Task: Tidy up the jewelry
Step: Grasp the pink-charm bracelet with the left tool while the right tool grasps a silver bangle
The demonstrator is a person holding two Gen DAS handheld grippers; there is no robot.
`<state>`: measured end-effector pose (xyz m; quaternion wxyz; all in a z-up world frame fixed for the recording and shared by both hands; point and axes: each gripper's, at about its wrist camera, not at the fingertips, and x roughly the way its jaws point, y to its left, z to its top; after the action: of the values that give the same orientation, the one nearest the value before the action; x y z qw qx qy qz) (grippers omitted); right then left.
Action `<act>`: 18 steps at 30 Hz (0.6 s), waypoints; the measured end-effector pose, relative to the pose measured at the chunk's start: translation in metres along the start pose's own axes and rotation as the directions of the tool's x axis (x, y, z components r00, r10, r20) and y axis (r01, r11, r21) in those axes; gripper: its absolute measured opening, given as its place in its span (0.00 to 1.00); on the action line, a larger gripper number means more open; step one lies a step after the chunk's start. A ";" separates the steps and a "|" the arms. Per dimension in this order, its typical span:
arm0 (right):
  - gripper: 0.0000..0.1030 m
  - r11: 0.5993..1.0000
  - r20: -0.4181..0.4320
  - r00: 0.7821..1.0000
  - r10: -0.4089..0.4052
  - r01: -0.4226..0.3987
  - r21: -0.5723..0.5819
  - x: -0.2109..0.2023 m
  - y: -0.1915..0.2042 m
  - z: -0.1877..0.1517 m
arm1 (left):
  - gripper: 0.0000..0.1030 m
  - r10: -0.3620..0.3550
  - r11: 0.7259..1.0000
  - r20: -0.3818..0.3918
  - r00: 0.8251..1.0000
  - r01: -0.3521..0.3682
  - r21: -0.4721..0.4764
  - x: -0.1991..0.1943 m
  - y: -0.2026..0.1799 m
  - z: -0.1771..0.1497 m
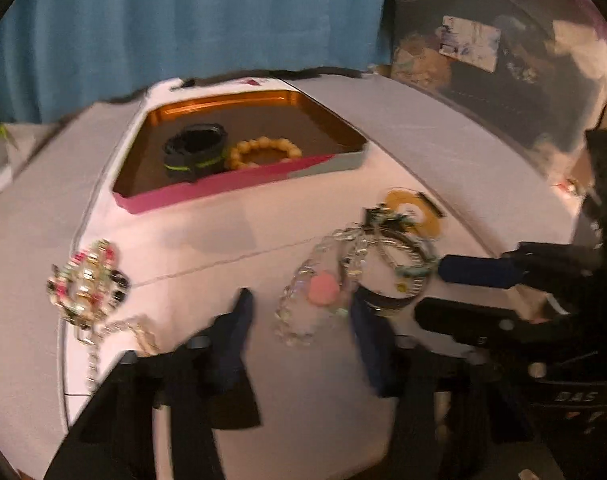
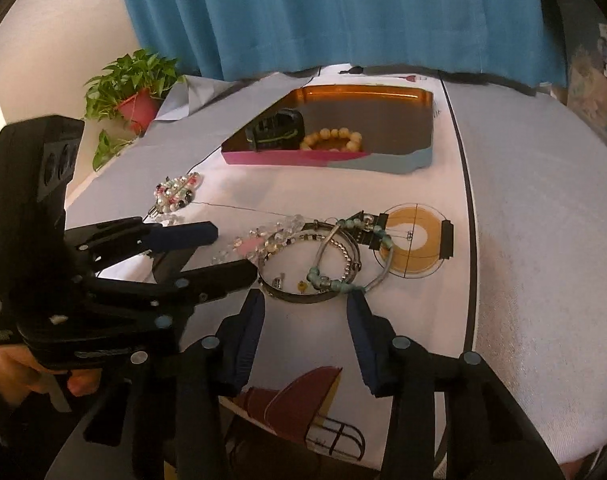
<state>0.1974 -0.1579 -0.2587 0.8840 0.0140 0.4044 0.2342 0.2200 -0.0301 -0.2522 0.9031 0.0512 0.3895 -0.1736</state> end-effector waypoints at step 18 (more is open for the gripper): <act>0.59 0.998 0.036 0.998 -0.056 0.055 0.019 0.020 0.008 0.016 | 0.05 -0.136 0.969 -0.002 0.991 0.133 -0.208 -0.009 0.045 0.001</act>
<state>0.2172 -0.1396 -0.2602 0.8973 0.0151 0.3905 0.2055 0.2313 0.0140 -0.2471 0.8865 -0.0683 0.4154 -0.1923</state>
